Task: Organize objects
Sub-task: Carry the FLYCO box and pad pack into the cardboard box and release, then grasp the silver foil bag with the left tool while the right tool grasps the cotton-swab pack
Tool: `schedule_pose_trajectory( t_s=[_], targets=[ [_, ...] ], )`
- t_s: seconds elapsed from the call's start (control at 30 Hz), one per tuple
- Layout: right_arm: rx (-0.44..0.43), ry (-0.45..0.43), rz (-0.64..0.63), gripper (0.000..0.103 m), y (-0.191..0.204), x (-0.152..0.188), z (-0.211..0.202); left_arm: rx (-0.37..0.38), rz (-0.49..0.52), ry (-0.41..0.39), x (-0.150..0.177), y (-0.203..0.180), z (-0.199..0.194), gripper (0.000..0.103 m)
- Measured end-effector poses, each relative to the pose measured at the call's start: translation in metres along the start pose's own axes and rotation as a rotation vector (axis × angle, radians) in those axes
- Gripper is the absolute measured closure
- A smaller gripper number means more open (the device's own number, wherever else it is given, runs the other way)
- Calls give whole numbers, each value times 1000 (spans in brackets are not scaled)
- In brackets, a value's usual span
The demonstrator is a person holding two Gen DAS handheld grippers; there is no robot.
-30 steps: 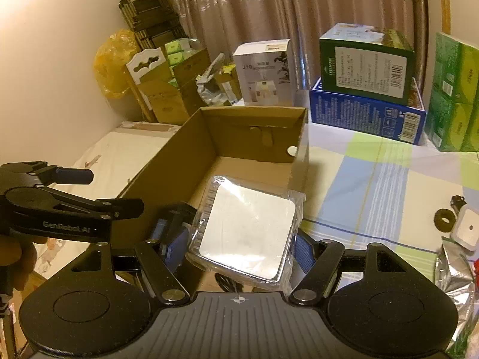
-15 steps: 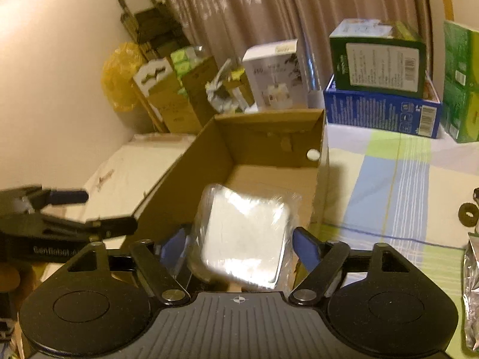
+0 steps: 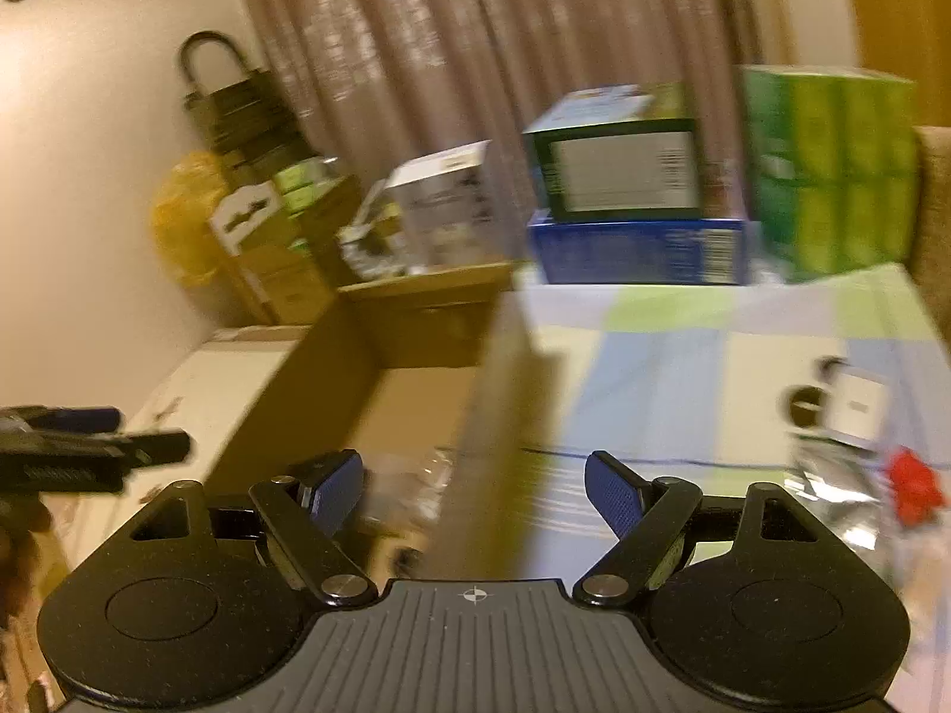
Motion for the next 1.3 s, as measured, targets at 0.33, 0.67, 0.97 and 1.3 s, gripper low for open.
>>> schedule_pose_trajectory(
  t_s=[0.33,0.67,0.97,1.3],
  targets=[
    [220,-57,75,24,-87,39,-105,144,30,-58,-2,-83,-36,4],
    [370,-89,182,24,-158,77,-185,289,87,-46,11,-179,-46,4],
    [390,-81,250,24,-187,98,-202,336,128,-1,24,-228,-35,4],
    [379,-58,283,24,-202,101,-189,367,138,38,26,-251,-19,4]
  ],
)
Point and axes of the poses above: each gripper's, at about its wrist camera, not at the fingertips, and z roughly the way its jaws point, y to its left, x to its underside, the point moved 1 cm from there along z, roughly the way its jaws point
